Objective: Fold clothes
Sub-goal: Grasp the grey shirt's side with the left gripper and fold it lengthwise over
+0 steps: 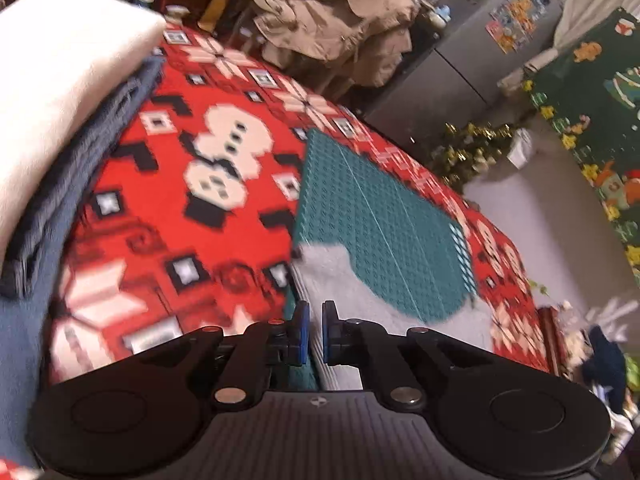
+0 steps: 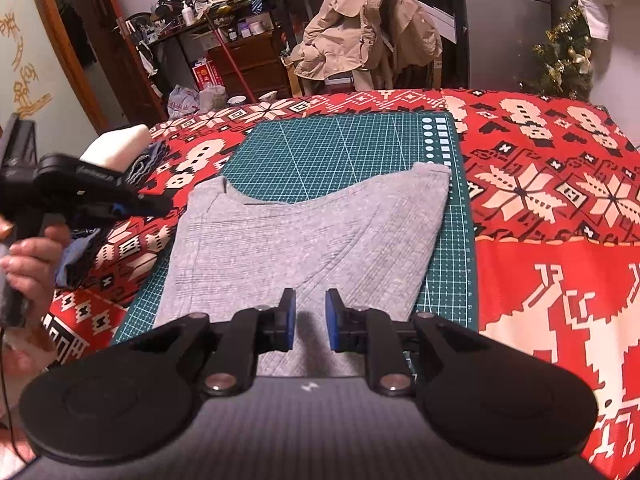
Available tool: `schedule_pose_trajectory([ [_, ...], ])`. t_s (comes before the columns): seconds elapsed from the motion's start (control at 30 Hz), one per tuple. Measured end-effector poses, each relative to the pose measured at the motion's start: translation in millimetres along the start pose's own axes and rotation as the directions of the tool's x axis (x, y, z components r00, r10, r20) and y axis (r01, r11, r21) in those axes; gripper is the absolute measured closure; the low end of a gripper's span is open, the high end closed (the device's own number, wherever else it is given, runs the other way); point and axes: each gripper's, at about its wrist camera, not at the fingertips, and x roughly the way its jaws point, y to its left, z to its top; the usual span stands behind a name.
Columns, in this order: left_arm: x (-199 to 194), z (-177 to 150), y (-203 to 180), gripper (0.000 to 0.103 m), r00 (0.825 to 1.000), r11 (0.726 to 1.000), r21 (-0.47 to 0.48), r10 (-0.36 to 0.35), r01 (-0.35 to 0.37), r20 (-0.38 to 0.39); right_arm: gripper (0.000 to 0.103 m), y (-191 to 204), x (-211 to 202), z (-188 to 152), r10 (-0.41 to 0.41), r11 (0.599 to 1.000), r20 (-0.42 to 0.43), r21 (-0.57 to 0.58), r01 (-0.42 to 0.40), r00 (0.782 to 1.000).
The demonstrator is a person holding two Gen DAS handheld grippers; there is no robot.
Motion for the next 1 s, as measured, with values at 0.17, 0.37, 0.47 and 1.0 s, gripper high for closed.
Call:
schedule_pose_trajectory([
  [0.17, 0.1, -26.2, 1.2, 0.098, 0.999, 0.998, -0.059, -0.011, 0.009, -0.040, 0.085, -0.9, -2.0, -2.5, 0.007, 1.000, 0.005, 0.010, -0.008, 1.000],
  [0.37, 8.0, -41.6, -5.2, 0.096, 1.000, 0.999, -0.044, -0.004, 0.003, -0.029, 0.085, -2.1, -4.4, -5.1, 0.017, 1.000, 0.005, 0.021, -0.017, 1.000],
  [0.47, 12.2, -40.6, -9.0, 0.093, 1.000, 1.000, -0.029, 0.007, -0.007, -0.009, 0.085, -3.6, -7.4, -3.7, 0.015, 1.000, 0.005, 0.021, -0.015, 1.000],
  [1.0, -6.7, -45.7, -42.3, 0.099, 0.992, 0.997, 0.037, 0.070, -0.074, 0.106, 0.085, -4.9, -12.8, 1.4, 0.020, 0.999, 0.024, 0.034, -0.021, 1.000],
])
